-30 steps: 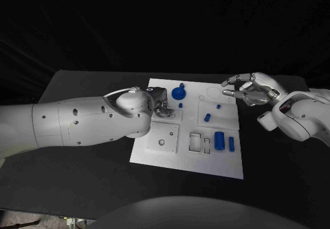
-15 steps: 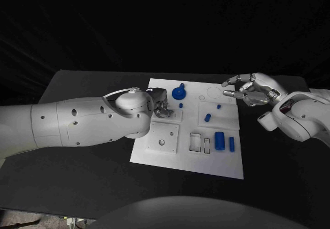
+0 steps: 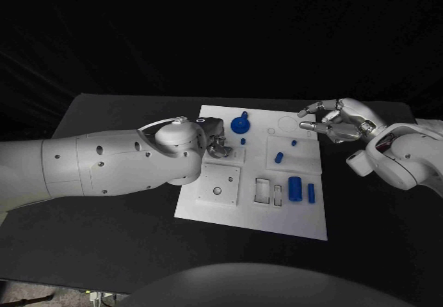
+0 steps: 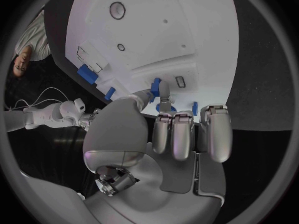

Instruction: Assemble the parts on the task board

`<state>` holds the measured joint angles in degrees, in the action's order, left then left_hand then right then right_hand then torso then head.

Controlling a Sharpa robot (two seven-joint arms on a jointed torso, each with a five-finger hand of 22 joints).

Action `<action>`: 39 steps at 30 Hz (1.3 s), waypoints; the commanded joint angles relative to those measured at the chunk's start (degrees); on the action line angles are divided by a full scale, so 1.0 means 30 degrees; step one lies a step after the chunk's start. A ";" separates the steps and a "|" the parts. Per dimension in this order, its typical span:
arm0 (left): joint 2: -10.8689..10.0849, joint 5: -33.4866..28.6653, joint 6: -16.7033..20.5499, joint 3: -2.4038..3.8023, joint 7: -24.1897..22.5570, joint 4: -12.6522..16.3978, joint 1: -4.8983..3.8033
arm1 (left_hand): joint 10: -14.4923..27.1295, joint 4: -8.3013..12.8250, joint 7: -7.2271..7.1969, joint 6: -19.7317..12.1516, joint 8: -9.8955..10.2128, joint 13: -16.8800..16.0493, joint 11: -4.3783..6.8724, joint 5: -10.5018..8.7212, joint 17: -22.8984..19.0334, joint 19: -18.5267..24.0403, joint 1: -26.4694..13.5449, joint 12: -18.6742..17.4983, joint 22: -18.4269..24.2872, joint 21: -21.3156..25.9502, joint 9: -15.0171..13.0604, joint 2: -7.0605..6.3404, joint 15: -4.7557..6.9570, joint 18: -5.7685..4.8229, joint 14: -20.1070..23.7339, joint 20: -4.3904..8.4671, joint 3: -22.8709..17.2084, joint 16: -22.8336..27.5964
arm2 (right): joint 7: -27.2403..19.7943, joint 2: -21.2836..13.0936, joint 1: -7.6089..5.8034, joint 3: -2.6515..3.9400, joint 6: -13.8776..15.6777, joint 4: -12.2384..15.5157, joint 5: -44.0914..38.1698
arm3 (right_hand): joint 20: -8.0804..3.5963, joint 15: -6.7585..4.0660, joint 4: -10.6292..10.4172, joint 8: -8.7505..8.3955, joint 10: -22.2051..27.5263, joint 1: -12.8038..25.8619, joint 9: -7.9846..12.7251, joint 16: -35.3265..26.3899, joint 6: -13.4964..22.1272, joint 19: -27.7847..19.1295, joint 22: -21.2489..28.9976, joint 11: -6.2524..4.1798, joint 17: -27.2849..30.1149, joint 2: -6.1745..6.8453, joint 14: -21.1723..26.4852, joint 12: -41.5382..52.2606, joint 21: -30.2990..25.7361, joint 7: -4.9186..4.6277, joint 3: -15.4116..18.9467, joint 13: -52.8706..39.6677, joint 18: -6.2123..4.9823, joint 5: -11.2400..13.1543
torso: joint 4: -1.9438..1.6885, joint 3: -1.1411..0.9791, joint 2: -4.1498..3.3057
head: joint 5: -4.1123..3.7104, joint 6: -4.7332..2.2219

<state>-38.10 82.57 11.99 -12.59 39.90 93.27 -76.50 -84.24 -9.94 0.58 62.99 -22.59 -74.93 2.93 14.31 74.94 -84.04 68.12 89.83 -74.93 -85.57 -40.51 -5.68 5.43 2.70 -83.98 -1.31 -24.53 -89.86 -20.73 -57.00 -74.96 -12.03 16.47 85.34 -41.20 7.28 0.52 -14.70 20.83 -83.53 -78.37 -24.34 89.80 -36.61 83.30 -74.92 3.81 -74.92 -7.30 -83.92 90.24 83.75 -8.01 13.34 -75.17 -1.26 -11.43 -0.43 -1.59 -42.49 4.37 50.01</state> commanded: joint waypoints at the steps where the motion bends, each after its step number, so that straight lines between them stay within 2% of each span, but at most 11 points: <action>1: -0.0103 0.0676 0.0402 -0.0036 0.1766 0.0175 0.0072 | -0.1920 -0.0005 -0.0162 0.0228 0.0098 -0.5022 0.0209 0.0091 0.5020 -0.0443 0.0199 0.0056 -0.3437 -0.0059 -0.0035 -0.0024 0.0160 -0.0348 -0.2008 0.0188 -0.0112 -0.0047 | -0.0083 -0.0015 0.0023 -0.0003 -0.0242 0.0009 -0.0023 | -0.0002 0.0109 0.0123 -0.0052 -0.2156 -0.0185 0.0016 0.0066 0.0056 -0.0101 -0.4090 -0.0029 -0.5027 0.0026 -0.2025 -0.0080 -0.0098 -0.0079 -0.0025 -0.4943 -0.0280 -0.0119 | -0.0009 0.0008 0.0002 | -0.0017 -0.0003; 6: -0.0356 0.2273 0.1545 0.0063 0.1813 0.0613 0.0183 | -0.1920 0.0003 -0.0200 0.0340 0.0219 -0.5022 0.0253 -0.0161 0.5020 -0.0505 0.0307 0.0056 -0.3485 -0.0086 -0.0024 -0.0233 0.0208 -0.0364 -0.2008 0.0238 -0.0310 -0.0047 | -0.0194 -0.0036 0.0038 -0.0003 -0.0124 0.0021 -0.0006 | 0.0002 0.0113 0.0150 -0.0060 -0.2156 -0.0242 0.0032 0.0066 0.0077 -0.0120 -0.4083 -0.0027 -0.5027 0.0005 -0.2025 -0.0080 -0.0120 -0.0080 -0.0030 -0.4943 -0.0285 -0.0170 | -0.0006 -0.0011 0.0010 | 0.0034 -0.0003; 10: -0.0488 0.3046 0.1921 0.0121 0.1919 0.0786 0.0267 | -0.1920 -0.0055 -0.0203 0.0378 0.0291 -0.5022 0.0265 -0.0278 0.5020 -0.0537 0.0304 0.0056 -0.3511 -0.0104 -0.0007 -0.0313 0.0225 -0.0373 -0.2008 0.0257 -0.0406 -0.0047 | -0.0240 -0.0025 0.0054 -0.0003 -0.0093 0.0022 0.0001 | 0.0002 0.0113 0.0150 -0.0060 -0.2156 -0.0242 0.0032 0.0066 0.0077 -0.0120 -0.4083 -0.0027 -0.5027 0.0005 -0.2025 -0.0080 -0.0120 -0.0080 -0.0030 -0.4943 -0.0285 -0.0170 | -0.0015 -0.0018 0.0036 | 0.0057 -0.0003; 25: -0.0468 0.3135 0.2339 0.0149 0.1972 0.0604 0.0467 | -0.1920 -0.0281 -0.0208 0.0494 0.0432 -0.5022 0.0277 -0.0453 0.5020 -0.0604 0.0203 0.0056 -0.3569 -0.0142 0.0030 -0.0397 0.0247 -0.0393 -0.2008 0.0286 -0.0573 -0.0047 | -0.0253 0.0029 0.0134 -0.0003 -0.0111 -0.0049 0.0010 | 0.0006 0.0117 0.0186 -0.0074 -0.2156 -0.0315 0.0052 0.0066 0.0113 -0.0138 -0.4077 -0.0026 -0.5027 -0.0019 -0.2025 -0.0080 -0.0141 -0.0079 -0.0038 -0.4943 -0.0290 -0.0229 | 0.0019 0.0009 0.0006 | 0.0091 -0.0003; 28: -0.0362 0.3060 0.2290 0.0147 0.1964 0.0494 0.0577 | -0.1920 -0.0315 -0.0209 0.0517 0.0449 -0.5022 0.0279 -0.0471 0.5020 -0.0602 0.0188 0.0056 -0.3565 -0.0136 0.0034 -0.0400 0.0250 -0.0391 -0.2008 0.0290 -0.0597 -0.0047 | -0.0250 0.0029 0.0151 -0.0003 -0.0124 -0.0051 0.0010 | 0.0006 0.0117 0.0186 -0.0074 -0.2156 -0.0315 0.0052 0.0066 0.0113 -0.0138 -0.4077 -0.0026 -0.5027 -0.0019 -0.2025 -0.0080 -0.0141 -0.0079 -0.0038 -0.4943 -0.0290 -0.0229 | 0.0016 -0.0002 0.0010 | 0.0084 -0.0003; 34: -0.0199 0.2959 0.2304 0.0177 0.1937 0.0335 0.0868 | -0.1920 -0.0358 -0.0211 0.0548 0.0470 -0.5022 0.0281 -0.0493 0.5020 -0.0599 0.0167 0.0056 -0.3559 -0.0128 0.0038 -0.0407 0.0253 -0.0389 -0.2008 0.0294 -0.0623 -0.0047 | -0.0264 0.0005 0.0174 -0.0003 -0.0130 -0.0040 0.0012 | 0.0008 0.0118 0.0201 -0.0076 -0.2156 -0.0344 0.0058 0.0066 0.0121 -0.0143 -0.4075 -0.0025 -0.5027 -0.0030 -0.2025 -0.0080 -0.0147 -0.0080 -0.0042 -0.4943 -0.0292 -0.0253 | 0.0001 0.0020 -0.0016 | -0.0007 -0.0003; 39: -0.0139 0.2937 0.2228 0.0199 0.1923 0.0258 0.0955 | -0.1920 -0.0368 -0.0213 0.0559 0.0476 -0.5022 0.0283 -0.0499 0.5020 -0.0607 0.0163 0.0056 -0.3567 -0.0135 0.0038 -0.0412 0.0254 -0.0392 -0.2008 0.0296 -0.0631 -0.0047 | -0.0243 -0.0024 0.0184 -0.0003 -0.0141 -0.0022 0.0012 | 0.0008 0.0118 0.0212 -0.0075 -0.2156 -0.0365 0.0062 0.0066 0.0121 -0.0149 -0.4073 -0.0025 -0.5027 -0.0035 -0.2025 -0.0080 -0.0154 -0.0081 -0.0044 -0.4943 -0.0294 -0.0269 | 0.0003 -0.0004 -0.0010 | 0.0015 -0.0003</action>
<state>-38.67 91.21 18.30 -12.06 40.01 94.06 -73.67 -84.33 -10.81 0.77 63.59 -21.37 -74.93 3.00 13.07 74.92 -84.04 68.86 89.83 -74.91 -85.81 -40.38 -6.52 5.84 2.71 -83.97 -0.90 -26.19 -89.86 -20.94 -57.06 -74.46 -12.03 16.56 85.20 -41.10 7.27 0.53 -14.52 20.83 -83.63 -78.91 -24.21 89.80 -36.43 83.30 -74.90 3.71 -74.91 -7.37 -83.93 90.36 83.52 -8.19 13.20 -75.17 -1.26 -11.97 -0.40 -1.55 -42.52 4.38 50.01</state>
